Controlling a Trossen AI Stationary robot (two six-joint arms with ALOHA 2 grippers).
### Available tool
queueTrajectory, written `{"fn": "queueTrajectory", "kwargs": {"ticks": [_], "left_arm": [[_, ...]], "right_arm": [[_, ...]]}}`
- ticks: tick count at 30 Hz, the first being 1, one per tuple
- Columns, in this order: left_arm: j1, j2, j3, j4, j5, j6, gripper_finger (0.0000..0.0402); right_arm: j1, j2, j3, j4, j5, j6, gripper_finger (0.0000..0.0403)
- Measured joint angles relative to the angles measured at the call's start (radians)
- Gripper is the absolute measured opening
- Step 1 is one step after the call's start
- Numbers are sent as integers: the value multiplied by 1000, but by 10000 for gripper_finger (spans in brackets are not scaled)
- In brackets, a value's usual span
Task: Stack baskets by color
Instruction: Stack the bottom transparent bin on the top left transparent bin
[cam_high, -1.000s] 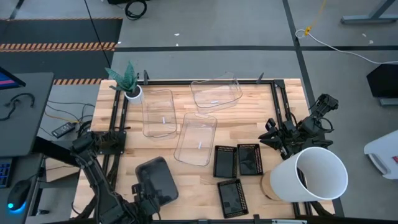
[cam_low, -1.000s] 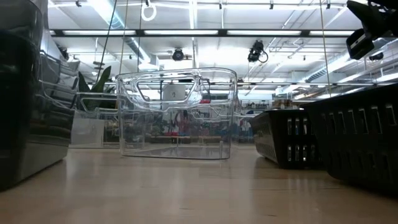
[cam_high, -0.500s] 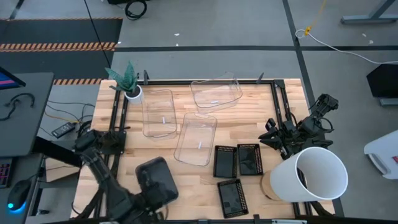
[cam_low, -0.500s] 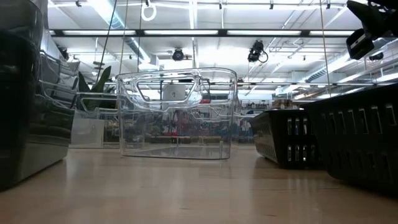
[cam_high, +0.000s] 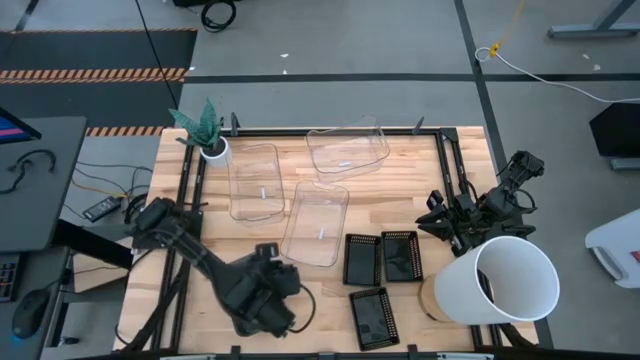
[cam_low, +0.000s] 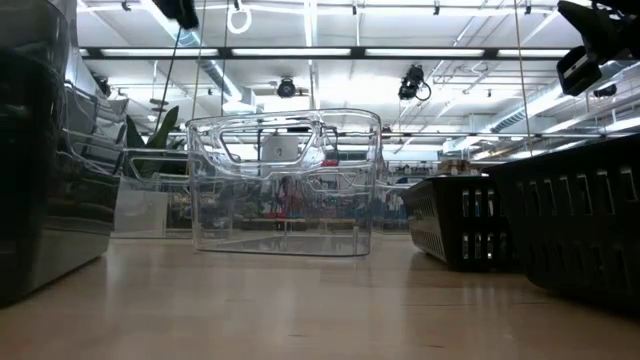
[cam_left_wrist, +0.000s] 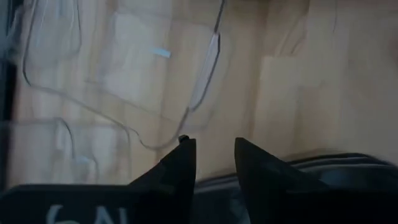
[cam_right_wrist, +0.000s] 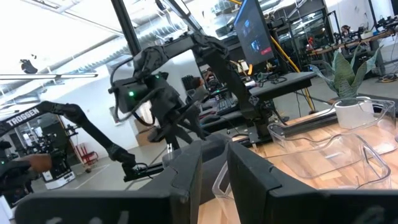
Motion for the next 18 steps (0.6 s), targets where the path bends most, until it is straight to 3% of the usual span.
{"fn": "queueTrajectory", "kwargs": {"ticks": [4,10,18], "left_arm": [[46,-2,-81,52,9,169,117],[143,-5,-116,165,126,384,117],[265,4,-116,308,294,436,136]], "right_arm": [[0,0,0,0,0,0,83],[0,0,0,0,0,0,82],[0,0,0,0,0,0,82]]}}
